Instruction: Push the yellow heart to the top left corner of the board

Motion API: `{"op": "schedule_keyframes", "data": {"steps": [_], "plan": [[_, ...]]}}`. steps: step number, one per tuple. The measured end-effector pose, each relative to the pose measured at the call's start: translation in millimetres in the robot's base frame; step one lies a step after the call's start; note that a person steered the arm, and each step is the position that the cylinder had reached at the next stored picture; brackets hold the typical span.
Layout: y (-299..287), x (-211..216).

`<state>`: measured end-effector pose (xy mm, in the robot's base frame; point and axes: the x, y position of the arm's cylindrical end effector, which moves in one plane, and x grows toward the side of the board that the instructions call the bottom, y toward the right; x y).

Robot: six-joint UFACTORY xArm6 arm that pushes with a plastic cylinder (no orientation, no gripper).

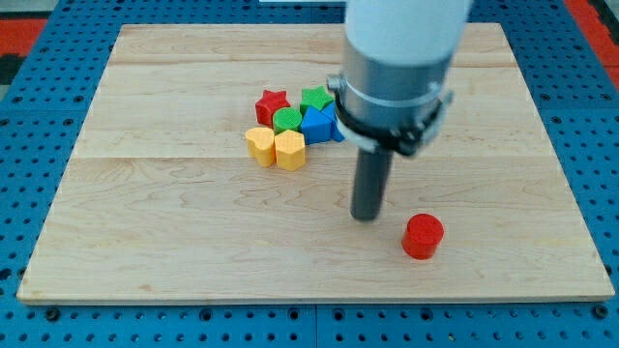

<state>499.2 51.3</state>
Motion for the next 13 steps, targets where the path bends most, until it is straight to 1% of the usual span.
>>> {"op": "schedule_keyframes", "data": {"steps": [1,3,4,5,6,7,8,9,10,12,13], "plan": [[-23,-8],[-24,0],[-45,31],[-70,21],[-67,-20],[-98,-42],[-117,-70],[-113,-117],[-165,-148],[-202,-104],[-261,-132]]}}
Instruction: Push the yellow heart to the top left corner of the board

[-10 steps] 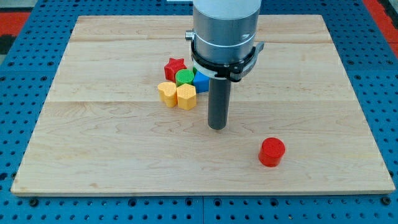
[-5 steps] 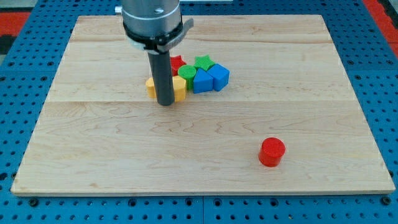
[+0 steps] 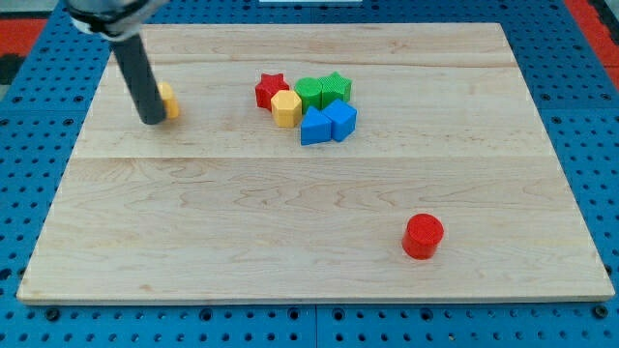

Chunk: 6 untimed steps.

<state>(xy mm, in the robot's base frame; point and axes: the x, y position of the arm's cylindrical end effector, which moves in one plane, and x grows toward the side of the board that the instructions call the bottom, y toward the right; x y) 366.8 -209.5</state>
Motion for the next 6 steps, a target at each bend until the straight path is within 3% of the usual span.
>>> {"op": "schedule_keyframes", "data": {"steps": [1,3,4,5,6], "plan": [[3,-57],[109,-69],[89,-117],[67,-114],[140,-86]]}}
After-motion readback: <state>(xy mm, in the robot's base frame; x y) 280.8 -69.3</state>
